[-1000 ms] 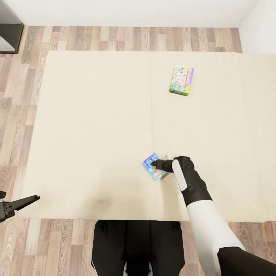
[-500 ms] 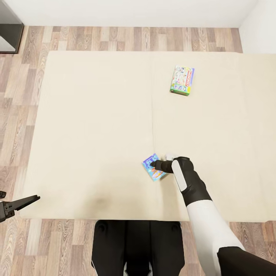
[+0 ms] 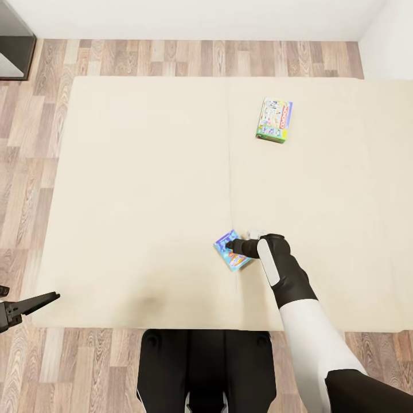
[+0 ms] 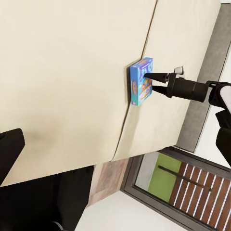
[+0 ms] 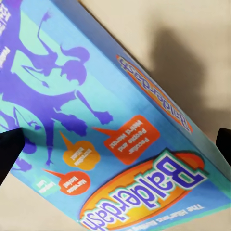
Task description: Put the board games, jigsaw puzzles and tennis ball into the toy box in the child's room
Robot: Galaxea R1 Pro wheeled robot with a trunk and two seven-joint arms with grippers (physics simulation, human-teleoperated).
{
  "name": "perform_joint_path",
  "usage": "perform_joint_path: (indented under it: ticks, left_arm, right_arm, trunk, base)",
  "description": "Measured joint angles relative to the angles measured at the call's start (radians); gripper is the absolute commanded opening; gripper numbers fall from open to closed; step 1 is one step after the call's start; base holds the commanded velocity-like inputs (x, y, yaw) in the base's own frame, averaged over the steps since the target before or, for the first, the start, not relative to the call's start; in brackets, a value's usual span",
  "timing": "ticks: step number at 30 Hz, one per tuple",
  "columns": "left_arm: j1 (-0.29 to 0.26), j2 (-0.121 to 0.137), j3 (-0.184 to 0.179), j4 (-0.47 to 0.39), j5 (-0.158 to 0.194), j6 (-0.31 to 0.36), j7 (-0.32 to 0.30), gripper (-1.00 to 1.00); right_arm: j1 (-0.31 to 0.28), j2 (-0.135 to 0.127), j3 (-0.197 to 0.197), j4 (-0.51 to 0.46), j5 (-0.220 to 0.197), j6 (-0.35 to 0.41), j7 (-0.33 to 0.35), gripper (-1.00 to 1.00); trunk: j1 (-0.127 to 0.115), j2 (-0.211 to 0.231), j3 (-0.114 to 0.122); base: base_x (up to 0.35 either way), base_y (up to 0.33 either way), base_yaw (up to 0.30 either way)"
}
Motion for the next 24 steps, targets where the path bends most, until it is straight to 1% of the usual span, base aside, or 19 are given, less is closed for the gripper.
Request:
perform_joint_path:
  ticks: [16,21,22,24]
  left_arm:
    - [0.000,0.000,0.000,0.000,0.000,0.000,0.000,1.00]
    - [0.000,0.000,0.000,0.000,0.000,0.000,0.000,1.00]
    - [0.000,0.000,0.000,0.000,0.000,0.000,0.000,1.00]
    - [0.000,0.000,0.000,0.000,0.000,0.000,0.000,1.00]
  right_arm:
    - [0.000,0.000,0.000,0.000,-0.001,0.000,0.000,1.00]
    - [0.000,0.000,0.000,-0.003,0.009,0.000,-0.001,1.00]
    - [0.000,0.000,0.000,0.004,-0.005,-0.001,0.000,1.00]
    - [0.000,0.000,0.000,0.001,0.001,0.000,-0.002,1.00]
  trunk:
    - [0.000,0.000,0.000]
    - [0.000,0.000,0.000]
    - [0.000,0.000,0.000]
    - [0.000,0.000,0.000]
  base:
    - [0.000,0.001,0.000]
    - [0.000,0.066,0.000]
    - [0.000,0.059,0.000]
    - [0.000,0.034,0.000]
